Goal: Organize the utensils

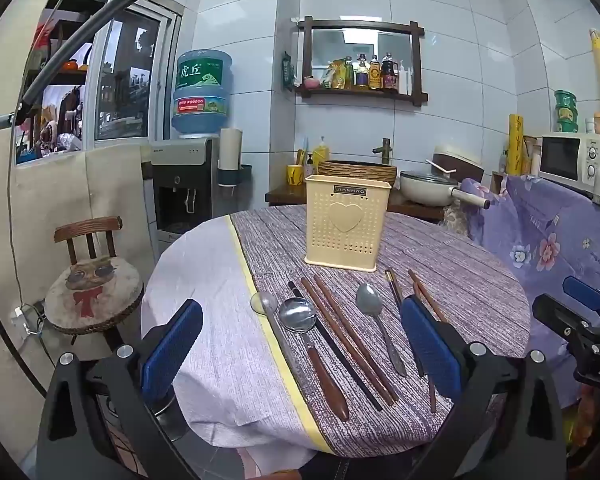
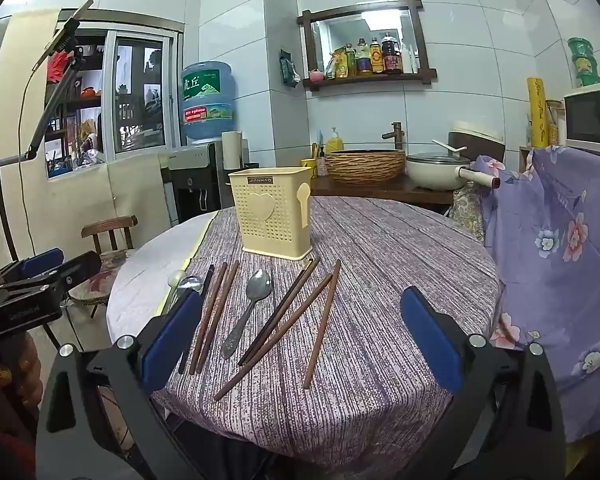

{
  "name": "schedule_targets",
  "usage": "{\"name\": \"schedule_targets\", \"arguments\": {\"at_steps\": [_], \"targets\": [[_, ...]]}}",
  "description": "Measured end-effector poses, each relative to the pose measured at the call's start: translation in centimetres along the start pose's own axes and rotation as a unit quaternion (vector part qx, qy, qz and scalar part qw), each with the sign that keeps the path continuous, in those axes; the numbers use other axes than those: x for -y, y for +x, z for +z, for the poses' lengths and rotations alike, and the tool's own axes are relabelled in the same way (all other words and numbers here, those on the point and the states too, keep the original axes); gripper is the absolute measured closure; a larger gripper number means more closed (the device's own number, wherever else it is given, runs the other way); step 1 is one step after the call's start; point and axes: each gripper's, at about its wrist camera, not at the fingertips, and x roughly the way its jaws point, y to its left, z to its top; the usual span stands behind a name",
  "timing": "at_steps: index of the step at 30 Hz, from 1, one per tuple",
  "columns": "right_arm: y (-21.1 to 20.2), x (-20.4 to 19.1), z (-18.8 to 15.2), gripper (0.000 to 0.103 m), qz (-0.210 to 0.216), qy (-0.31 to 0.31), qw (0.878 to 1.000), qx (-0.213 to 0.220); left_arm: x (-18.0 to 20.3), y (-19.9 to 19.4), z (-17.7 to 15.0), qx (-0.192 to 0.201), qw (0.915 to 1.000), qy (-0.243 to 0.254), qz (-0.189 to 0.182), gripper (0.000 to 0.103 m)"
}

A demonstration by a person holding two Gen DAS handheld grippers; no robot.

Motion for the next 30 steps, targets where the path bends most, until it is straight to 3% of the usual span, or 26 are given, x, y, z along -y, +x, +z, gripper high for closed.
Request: {"name": "schedule_targets", "arguments": {"at_steps": [30], "targets": [[0.00,-0.25,-0.26,0.005,0.007,0.009,1.000,-0.008,0.63,-0.17,0.20,-0.002,0.9999,0.010,0.007,0.005]]}}
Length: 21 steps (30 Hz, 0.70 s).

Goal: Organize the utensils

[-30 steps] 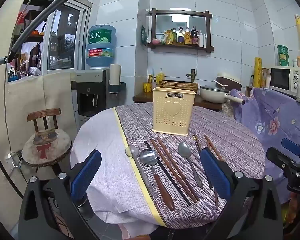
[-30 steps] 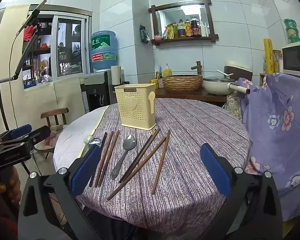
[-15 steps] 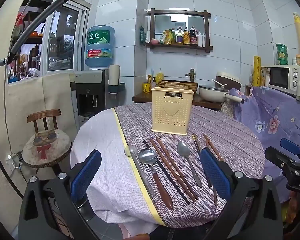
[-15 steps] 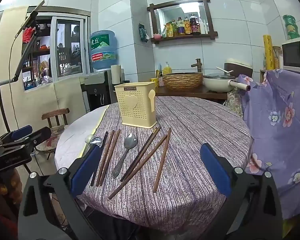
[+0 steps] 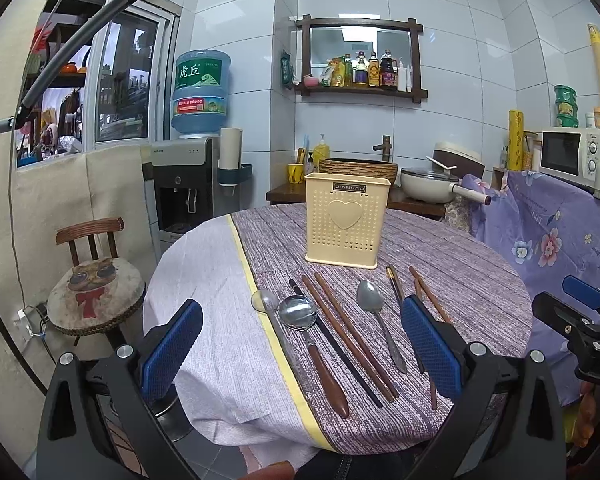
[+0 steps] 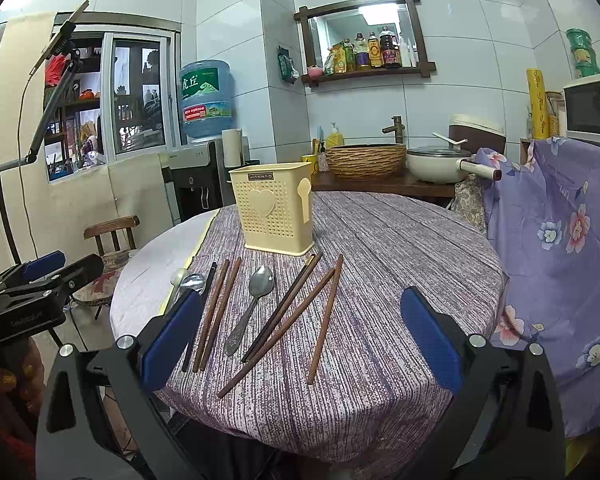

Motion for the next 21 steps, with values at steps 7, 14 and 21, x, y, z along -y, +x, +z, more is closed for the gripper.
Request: {"name": "schedule_targets", "arguments": {"at_steps": [7,14,21], "targets": [[0.00,-0.01,0.02,0.005,-0.001,0.000,1.000,0.001,0.14,0.10,-0.04,-0.001,1.0000,0.004,-0.002,0.005],[0.14,-0.08,0.09,0.005,0.000,0.000,1.000,-0.001,0.29,0.16,-0.17,-0.002,1.0000,0.006,-0.002,0.005],[0.06,-0.15,-0.01,0.005,0.000,0.000,1.000,-0.002,0.22,0.16,-0.16,-0.003,1.0000,0.006,-0.003,0.005]]}}
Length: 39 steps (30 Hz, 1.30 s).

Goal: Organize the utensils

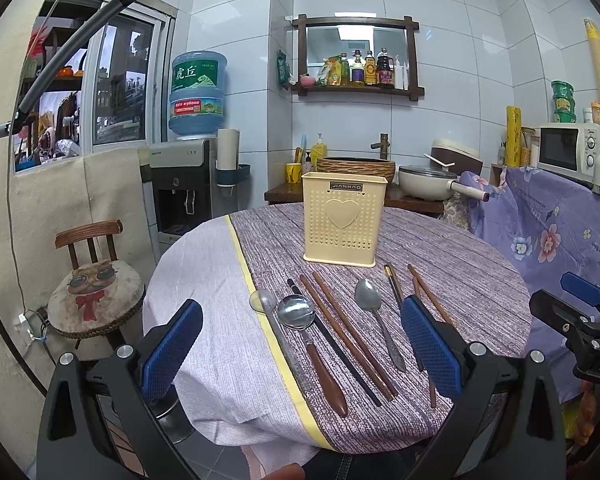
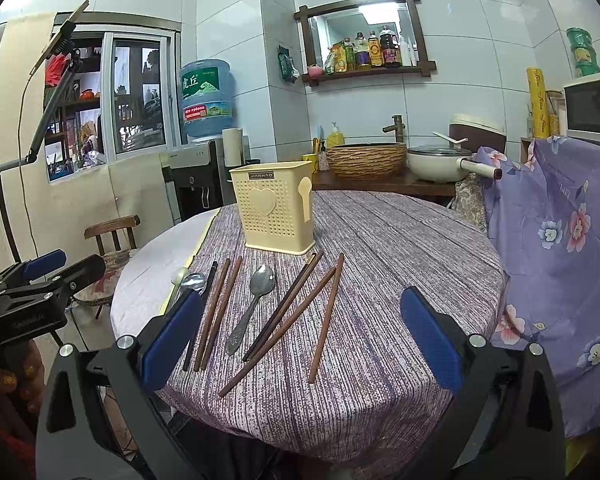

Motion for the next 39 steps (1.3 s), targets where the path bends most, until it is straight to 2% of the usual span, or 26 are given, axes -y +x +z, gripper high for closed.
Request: {"name": "schedule_targets", "arguments": {"at_steps": [39], "targets": [[0.15,-0.36,-0.13,0.005,0.005,0.004,1.000,-0.006,0.00,-0.08,-0.18,-0.001,1.0000,0.000,-0.001,0.005]]}}
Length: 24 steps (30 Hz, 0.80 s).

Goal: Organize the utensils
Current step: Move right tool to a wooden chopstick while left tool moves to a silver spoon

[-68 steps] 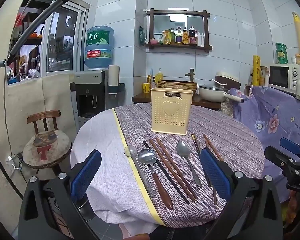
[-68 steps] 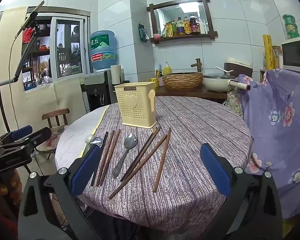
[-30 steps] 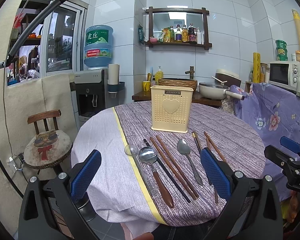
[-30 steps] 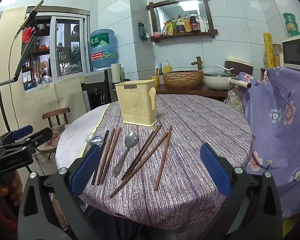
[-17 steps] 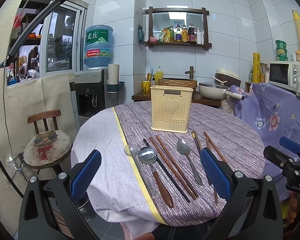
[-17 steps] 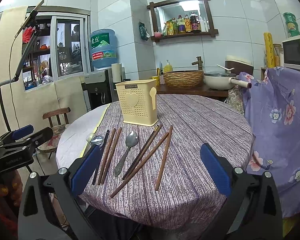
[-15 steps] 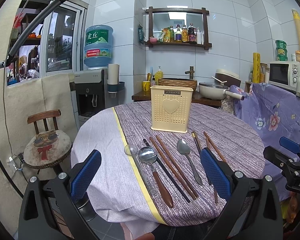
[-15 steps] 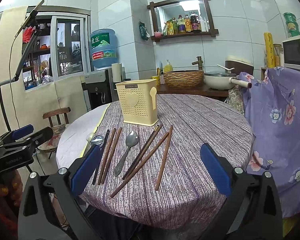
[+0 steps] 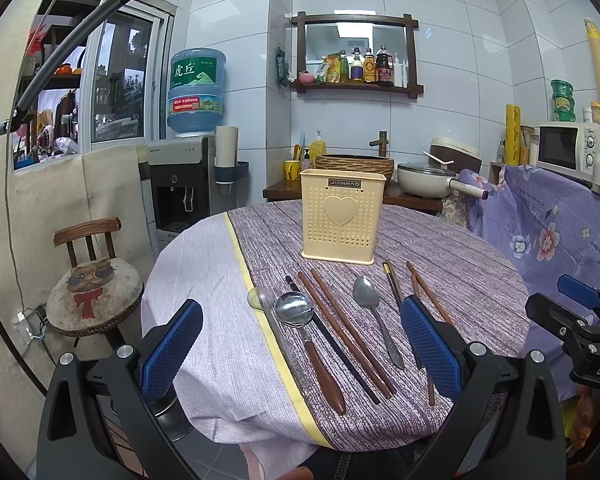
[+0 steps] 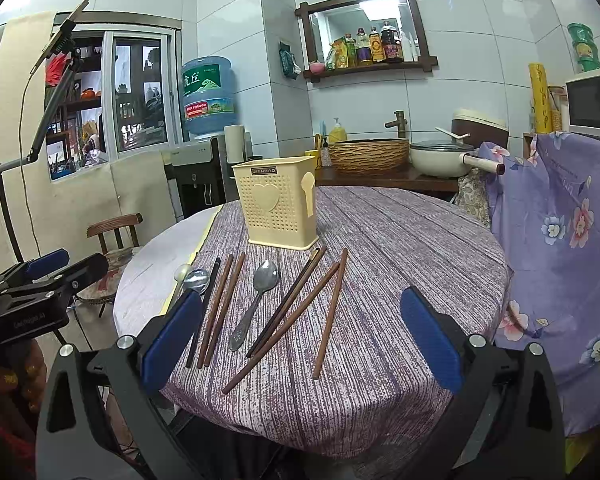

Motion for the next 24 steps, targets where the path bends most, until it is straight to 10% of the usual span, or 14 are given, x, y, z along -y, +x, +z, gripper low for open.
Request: {"name": "schedule_targets", "arguments": {"at_steps": [11,24], "targets": [[0.4,0.1,-0.1,0.005,-0.003,-0.002,1.000,-0.008,-0.1,0.5,-0.3,-0.012,0.9999,0.003,0.000,0.005],[6.5,4.1,-1.5,0.005,-0.054,0.045,0.991,-0.113,-4.1,6.9,-2.5,-0.146,0.9881,-0.045,0.020,0.005]]}}
